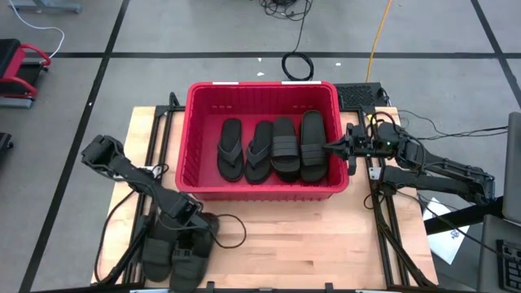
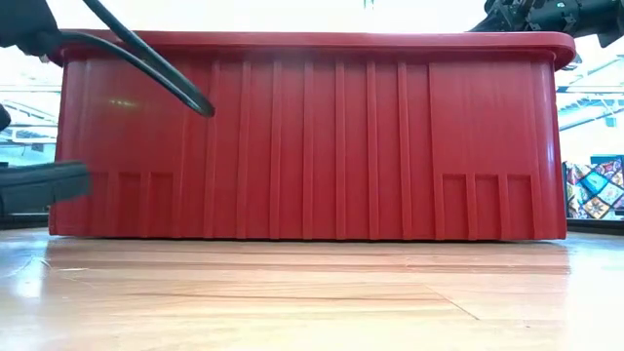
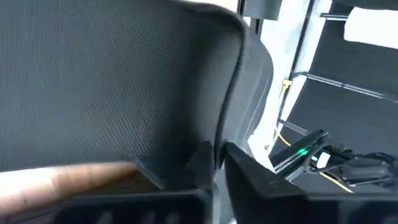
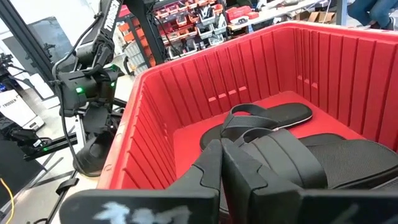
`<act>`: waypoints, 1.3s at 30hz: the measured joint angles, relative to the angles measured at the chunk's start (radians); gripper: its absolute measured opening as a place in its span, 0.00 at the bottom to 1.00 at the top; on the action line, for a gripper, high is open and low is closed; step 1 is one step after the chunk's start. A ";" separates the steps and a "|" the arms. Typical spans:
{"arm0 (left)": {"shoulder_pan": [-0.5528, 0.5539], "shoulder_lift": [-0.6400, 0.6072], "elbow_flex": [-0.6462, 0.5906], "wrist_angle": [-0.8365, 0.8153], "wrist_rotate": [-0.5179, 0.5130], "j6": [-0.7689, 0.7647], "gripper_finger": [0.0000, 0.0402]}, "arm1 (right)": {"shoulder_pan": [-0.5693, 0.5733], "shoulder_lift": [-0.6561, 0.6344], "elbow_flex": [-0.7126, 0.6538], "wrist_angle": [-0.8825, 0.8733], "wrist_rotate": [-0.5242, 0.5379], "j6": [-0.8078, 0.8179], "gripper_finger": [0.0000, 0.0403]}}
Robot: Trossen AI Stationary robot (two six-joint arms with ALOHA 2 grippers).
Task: Pick and place slides into bin
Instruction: Put the right slide into the bin
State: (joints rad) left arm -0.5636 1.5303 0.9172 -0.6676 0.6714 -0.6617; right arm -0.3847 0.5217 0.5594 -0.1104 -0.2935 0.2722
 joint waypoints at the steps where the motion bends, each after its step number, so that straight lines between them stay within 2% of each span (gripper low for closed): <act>1: -0.001 0.000 0.000 0.001 -0.004 0.003 0.04 | 0.000 0.000 0.000 0.000 0.000 -0.003 0.00; 9: 0.000 0.000 0.000 0.091 0.008 -0.032 0.02 | 0.000 0.000 0.000 0.000 0.000 -0.021 0.00; 14: 0.004 0.000 0.000 0.056 -0.091 -0.029 0.02 | 0.000 0.000 0.000 0.000 0.000 -0.026 0.00; 18: 0.020 0.000 0.001 0.062 -0.083 -0.023 0.02 | 0.000 0.000 0.000 0.000 -0.001 -0.024 0.00; 26: 0.028 0.000 0.001 0.068 0.004 0.023 0.18 | 0.000 0.000 0.000 0.000 -0.005 0.016 0.00; 32: 0.025 0.001 0.001 0.076 -0.011 0.060 0.37 | 0.000 0.000 0.000 0.000 -0.082 0.044 0.00; 39: 0.026 0.008 -0.007 0.112 -0.084 0.041 0.54 | 0.000 0.000 0.000 0.001 -0.078 0.057 0.00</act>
State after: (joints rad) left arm -0.5381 1.5380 0.9097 -0.5557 0.5872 -0.6203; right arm -0.3846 0.5220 0.5594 -0.1097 -0.3714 0.3294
